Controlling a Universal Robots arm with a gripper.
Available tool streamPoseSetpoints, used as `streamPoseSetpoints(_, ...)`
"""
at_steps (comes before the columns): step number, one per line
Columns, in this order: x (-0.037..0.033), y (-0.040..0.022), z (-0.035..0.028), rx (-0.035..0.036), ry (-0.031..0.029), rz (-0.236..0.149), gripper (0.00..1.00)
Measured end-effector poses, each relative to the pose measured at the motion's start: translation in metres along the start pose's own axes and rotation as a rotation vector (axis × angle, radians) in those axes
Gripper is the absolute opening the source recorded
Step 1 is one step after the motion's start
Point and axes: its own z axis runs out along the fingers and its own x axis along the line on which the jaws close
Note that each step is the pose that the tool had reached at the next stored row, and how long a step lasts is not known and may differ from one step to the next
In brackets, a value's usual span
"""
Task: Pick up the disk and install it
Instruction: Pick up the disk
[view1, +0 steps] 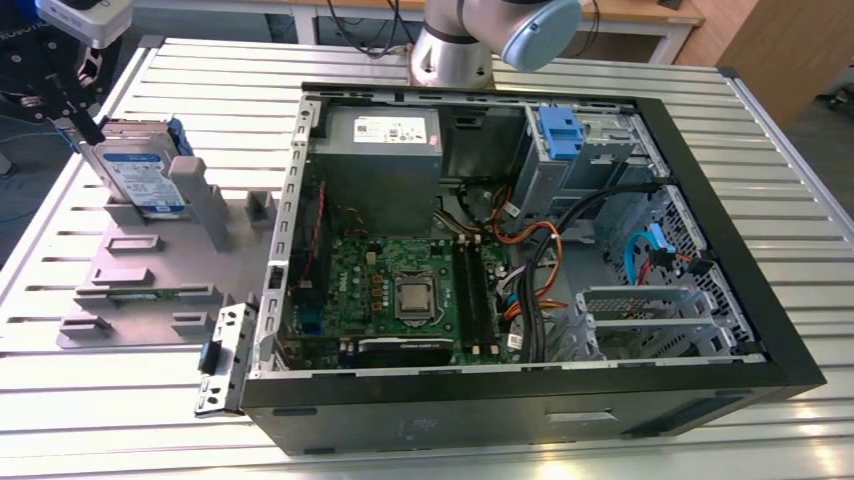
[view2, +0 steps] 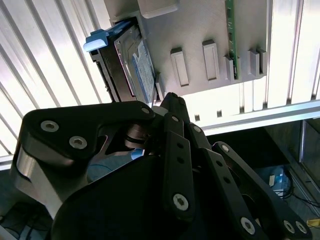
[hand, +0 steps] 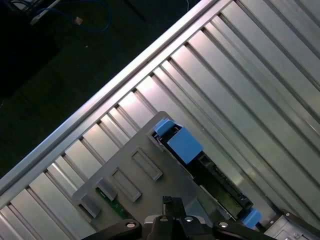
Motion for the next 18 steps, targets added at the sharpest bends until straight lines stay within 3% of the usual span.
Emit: streamPoseSetpoints(18, 0.0000, 0.0000, 0.0000, -0.0001, 0.0007, -0.011, 0.11)
